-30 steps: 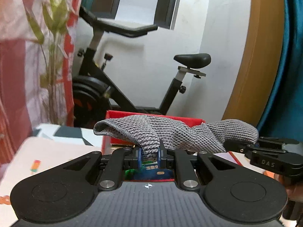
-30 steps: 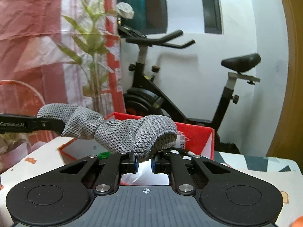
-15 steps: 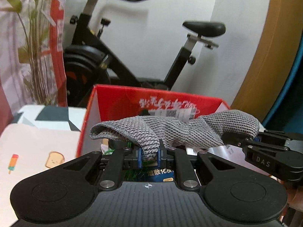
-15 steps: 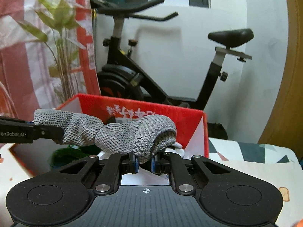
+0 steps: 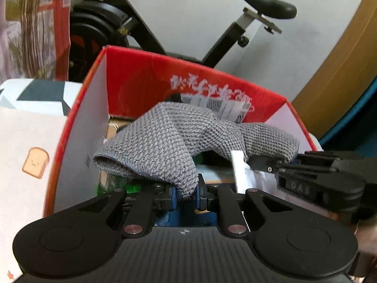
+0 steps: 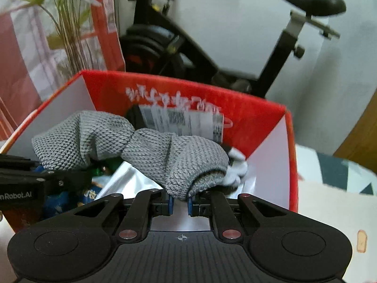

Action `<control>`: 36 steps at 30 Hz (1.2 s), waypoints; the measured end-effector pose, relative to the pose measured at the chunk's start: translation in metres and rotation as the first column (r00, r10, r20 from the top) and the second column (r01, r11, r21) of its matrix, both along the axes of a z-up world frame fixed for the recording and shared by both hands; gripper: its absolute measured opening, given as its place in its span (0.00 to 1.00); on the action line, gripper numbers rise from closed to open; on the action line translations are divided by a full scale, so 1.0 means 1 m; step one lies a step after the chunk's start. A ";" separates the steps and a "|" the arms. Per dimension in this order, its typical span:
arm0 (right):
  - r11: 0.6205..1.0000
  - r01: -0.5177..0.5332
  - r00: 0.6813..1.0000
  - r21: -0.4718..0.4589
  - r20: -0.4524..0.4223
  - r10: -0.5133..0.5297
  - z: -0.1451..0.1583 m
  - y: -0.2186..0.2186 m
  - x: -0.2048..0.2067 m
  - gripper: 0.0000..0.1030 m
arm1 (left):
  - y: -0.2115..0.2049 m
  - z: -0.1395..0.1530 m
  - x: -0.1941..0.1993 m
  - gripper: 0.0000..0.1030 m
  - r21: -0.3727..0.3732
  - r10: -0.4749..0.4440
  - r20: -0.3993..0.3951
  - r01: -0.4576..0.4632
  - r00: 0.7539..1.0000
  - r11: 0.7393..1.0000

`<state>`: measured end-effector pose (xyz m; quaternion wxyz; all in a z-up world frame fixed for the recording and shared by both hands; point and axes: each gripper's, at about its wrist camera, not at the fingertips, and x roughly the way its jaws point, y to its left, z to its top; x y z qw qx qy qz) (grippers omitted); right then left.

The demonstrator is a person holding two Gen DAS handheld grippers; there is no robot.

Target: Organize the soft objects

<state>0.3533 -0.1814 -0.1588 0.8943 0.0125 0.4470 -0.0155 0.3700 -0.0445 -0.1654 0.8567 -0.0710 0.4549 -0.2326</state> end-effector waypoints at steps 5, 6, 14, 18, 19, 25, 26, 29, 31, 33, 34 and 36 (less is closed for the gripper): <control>0.998 0.026 0.999 0.055 -0.043 -0.023 -0.002 -0.008 0.002 0.10 | -0.004 0.001 -0.005 0.15 0.002 -0.034 -0.002 0.034 0.999 0.999; 0.998 0.026 0.999 0.051 -0.042 -0.024 -0.001 -0.008 0.001 0.11 | -0.004 0.002 -0.006 0.16 0.007 -0.037 0.004 0.037 0.999 0.999; 0.999 0.045 0.999 -0.002 -0.011 -0.045 0.016 -0.003 -0.016 0.39 | -0.001 0.021 -0.016 0.41 0.076 -0.029 0.079 0.023 0.996 0.997; 1.000 0.025 1.000 -0.013 0.020 -0.025 0.038 -0.002 -0.033 0.62 | 0.003 0.038 -0.029 0.57 0.093 -0.024 0.139 0.011 0.990 0.996; 1.000 0.023 0.999 -0.015 0.033 -0.022 0.045 -0.002 -0.039 0.67 | 0.003 0.042 -0.032 0.63 0.103 -0.021 0.157 0.005 0.987 0.995; 0.999 0.027 0.991 -0.044 0.132 -0.021 0.078 0.000 -0.069 0.94 | 0.005 0.075 -0.058 0.96 0.118 0.016 0.290 -0.053 0.957 0.992; 0.999 0.026 0.989 -0.044 0.147 -0.020 0.083 0.000 -0.074 0.97 | 0.005 0.079 -0.062 0.97 0.119 0.018 0.307 -0.057 0.952 0.991; 0.999 0.034 0.980 -0.033 0.196 -0.027 0.099 0.002 -0.091 1.00 | 0.007 0.093 -0.073 1.00 0.126 0.034 0.340 -0.081 0.940 0.989; 0.999 0.042 0.974 -0.017 0.223 -0.038 0.109 0.004 -0.102 1.00 | 0.008 0.102 -0.083 1.00 0.122 0.038 0.362 -0.088 0.931 0.989; 0.999 0.054 0.967 0.002 0.249 -0.053 0.118 0.004 -0.114 1.00 | 0.011 0.110 -0.094 1.00 0.116 0.040 0.383 -0.091 0.923 0.989; 0.998 0.059 0.964 0.011 0.260 -0.060 0.122 0.004 -0.120 1.00 | 0.012 0.114 -0.099 1.00 0.108 0.045 0.394 -0.095 0.918 0.990; 0.997 0.077 0.956 0.032 0.281 -0.083 0.129 0.003 -0.132 1.00 | 0.015 0.122 -0.111 1.00 0.096 0.068 0.422 -0.120 0.904 0.988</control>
